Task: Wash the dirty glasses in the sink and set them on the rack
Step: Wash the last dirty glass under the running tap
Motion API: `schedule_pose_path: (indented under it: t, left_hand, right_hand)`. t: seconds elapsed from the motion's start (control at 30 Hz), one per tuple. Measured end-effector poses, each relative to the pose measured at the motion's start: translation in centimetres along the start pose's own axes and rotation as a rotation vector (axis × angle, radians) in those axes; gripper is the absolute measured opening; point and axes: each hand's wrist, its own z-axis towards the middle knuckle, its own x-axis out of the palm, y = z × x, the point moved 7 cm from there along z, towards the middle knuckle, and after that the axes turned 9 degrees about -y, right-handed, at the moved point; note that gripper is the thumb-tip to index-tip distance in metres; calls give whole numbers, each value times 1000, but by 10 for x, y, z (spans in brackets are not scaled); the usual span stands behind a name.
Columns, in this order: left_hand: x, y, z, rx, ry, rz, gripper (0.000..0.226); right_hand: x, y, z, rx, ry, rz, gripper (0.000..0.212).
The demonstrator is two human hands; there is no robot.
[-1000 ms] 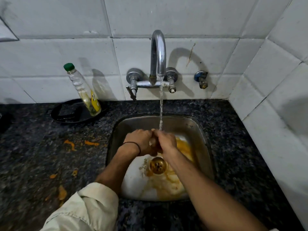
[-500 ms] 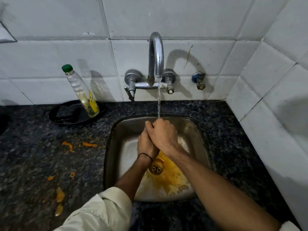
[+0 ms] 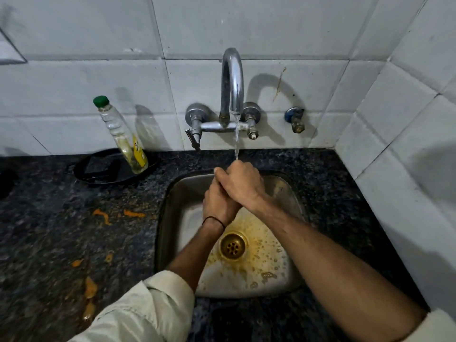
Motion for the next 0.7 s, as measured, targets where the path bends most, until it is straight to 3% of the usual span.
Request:
schedule_pose_path:
  t: [0.1,0.17,0.2,0.23,0.3,0.37,0.4,0.47,0.6,0.63,0.7]
  left_hand:
    - [8,9,1,-95,361,-366,48]
    - [5,7,-3,-104,611,-497,46]
    - [6,6,-2,-103,658,-516,44]
    - [6,3,0,-100,617,-490,42]
    - [7,-4,9,-45,337,-236,30]
    - [1,-16,10,66,16,66,14]
    - [0,-22,6,98,-45,75,8]
    - [8,-17,3,42,79,-110,13]
    - [9,-14,-7,-53,623,-540,36]
    - [8,-13,-6,-50,653,-544,36]
    - [6,-12,3,-55,488,-427,38]
  right_hand:
    - [-10,9,-3,-236,159,69,47]
    - [-16,10,-6,-312,355,160,45]
    - [-18,11,-5,-308,371,190,45]
    - [-21,10,-3,-275,321,205,45]
    - [-26,7,0,-159,106,172,44]
    - [-28,9,-6,-84,-112,-15,45]
    - [-26,11,-8,-90,-157,-105,46]
    - [-26,12,-8,-177,-118,-136,46]
    - [-27,6,-10,-318,262,155,47]
    - [-28,5,-11,-287,281,237,46]
    - [-26,2,-4,-193,163,262,46]
